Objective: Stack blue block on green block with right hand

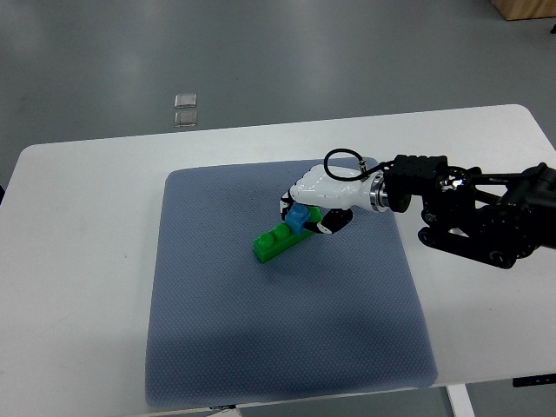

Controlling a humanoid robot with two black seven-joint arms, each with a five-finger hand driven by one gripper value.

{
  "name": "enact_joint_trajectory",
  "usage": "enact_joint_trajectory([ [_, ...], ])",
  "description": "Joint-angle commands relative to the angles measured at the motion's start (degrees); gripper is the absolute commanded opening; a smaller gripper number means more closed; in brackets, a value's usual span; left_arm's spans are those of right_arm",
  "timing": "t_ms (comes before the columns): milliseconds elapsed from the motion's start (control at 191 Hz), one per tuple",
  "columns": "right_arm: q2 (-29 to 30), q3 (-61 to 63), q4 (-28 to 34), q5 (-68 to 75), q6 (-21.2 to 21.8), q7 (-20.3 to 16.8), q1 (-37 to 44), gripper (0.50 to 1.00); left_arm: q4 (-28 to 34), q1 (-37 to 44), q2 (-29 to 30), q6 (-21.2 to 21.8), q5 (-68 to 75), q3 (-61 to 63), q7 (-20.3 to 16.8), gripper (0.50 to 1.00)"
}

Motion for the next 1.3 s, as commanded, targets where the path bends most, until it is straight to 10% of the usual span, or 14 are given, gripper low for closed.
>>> enact_joint_trajectory([
  [0, 0.0, 0.0, 0.0, 0.0, 0.0, -0.1, 0.0, 0.590, 0.0, 0.0, 0.0, 0.0, 0.0, 0.0, 0.0, 1.000],
  [298, 0.0, 0.2, -0.1, 0.3, 0.0, -0.1, 0.2, 0.746, 0.0, 0.0, 0.0, 0.0, 0.0, 0.0, 0.0, 1.000],
  [723, 0.0, 0.3, 0.0, 1.0, 0.1, -0.1, 0.5, 0.789, 0.0, 0.0, 0.0, 0.0, 0.0, 0.0, 0.0, 1.000],
  [1031, 0.0, 1.1, 0.3, 6.7, 1.1, -0.2, 1.2, 0.926, 0.0, 0.0, 0.0, 0.0, 0.0, 0.0, 0.0, 1.000],
  [1293, -0.9, 6.9, 0.7, 19.4, 10.9, -2.4, 1.0, 0.926, 0.0, 0.0, 0.0, 0.0, 0.0, 0.0, 0.0, 1.000],
])
